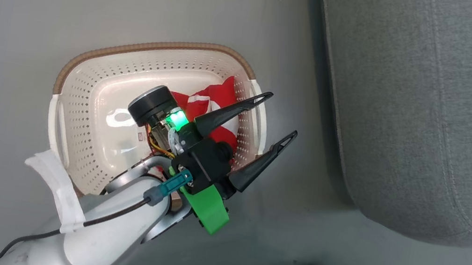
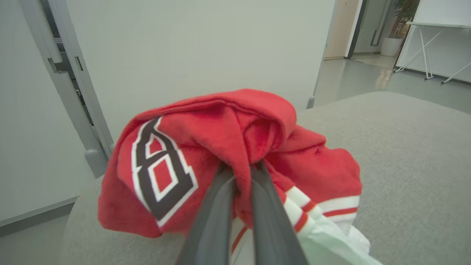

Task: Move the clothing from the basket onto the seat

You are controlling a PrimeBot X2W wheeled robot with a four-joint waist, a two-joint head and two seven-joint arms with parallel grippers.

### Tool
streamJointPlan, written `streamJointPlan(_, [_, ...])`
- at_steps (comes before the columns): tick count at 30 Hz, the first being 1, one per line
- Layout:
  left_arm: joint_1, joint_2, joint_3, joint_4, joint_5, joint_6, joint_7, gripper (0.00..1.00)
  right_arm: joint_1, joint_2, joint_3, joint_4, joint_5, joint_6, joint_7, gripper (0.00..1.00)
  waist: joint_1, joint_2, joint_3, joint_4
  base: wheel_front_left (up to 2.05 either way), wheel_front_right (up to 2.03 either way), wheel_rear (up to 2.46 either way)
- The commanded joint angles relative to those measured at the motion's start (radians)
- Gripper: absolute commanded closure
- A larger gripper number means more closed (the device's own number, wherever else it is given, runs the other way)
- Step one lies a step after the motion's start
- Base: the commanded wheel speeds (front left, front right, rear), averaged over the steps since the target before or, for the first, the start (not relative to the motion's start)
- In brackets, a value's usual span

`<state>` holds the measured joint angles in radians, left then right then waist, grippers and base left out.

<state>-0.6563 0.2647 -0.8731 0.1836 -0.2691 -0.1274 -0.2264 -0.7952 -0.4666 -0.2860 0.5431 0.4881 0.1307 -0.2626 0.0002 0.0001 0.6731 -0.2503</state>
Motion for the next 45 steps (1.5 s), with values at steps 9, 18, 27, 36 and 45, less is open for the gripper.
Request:
streamJointPlan(9, [-0.003,-0.041,0.018,0.043,-0.017,0.018,-0.032,0.00,0.033,0.057,-0.157,0.112,-0.151,0.000,-0.003,0.00,-0.0002,-0.0001,0.010,0.089,0.00,0.00,0.00])
streamJointPlan(18, [0.077,-0.063,0.056,0.072,-0.049,0.014,-0.040,0.00,0.181,0.195,-0.167,0.014,-0.226,0.000,-0.003,0.00,-0.0002,-0.0001,-0.149,0.089,0.00,0.00,0.00])
streamJointPlan(27, [0.266,-0.140,0.255,0.034,-0.045,0.077,-0.039,0.00,0.417,0.281,0.018,-0.090,-0.221,0.000,-0.003,0.00,-0.0002,-0.0001,-0.381,0.122,0.00,0.00,0.00])
streamJointPlan(36, [0.458,-0.196,0.488,-0.001,-0.017,0.181,-0.039,0.00,0.542,0.335,0.272,-0.156,-0.225,0.000,-0.003,0.00,-0.0002,-0.0001,-0.535,0.178,0.00,0.00,0.00])
streamJointPlan(45, [0.641,-0.214,0.685,-0.034,-0.082,0.169,-0.038,0.00,0.654,0.349,0.441,-0.287,-0.180,0.000,-0.003,0.00,-0.0002,-0.0001,-0.652,0.213,0.00,0.00,0.00])
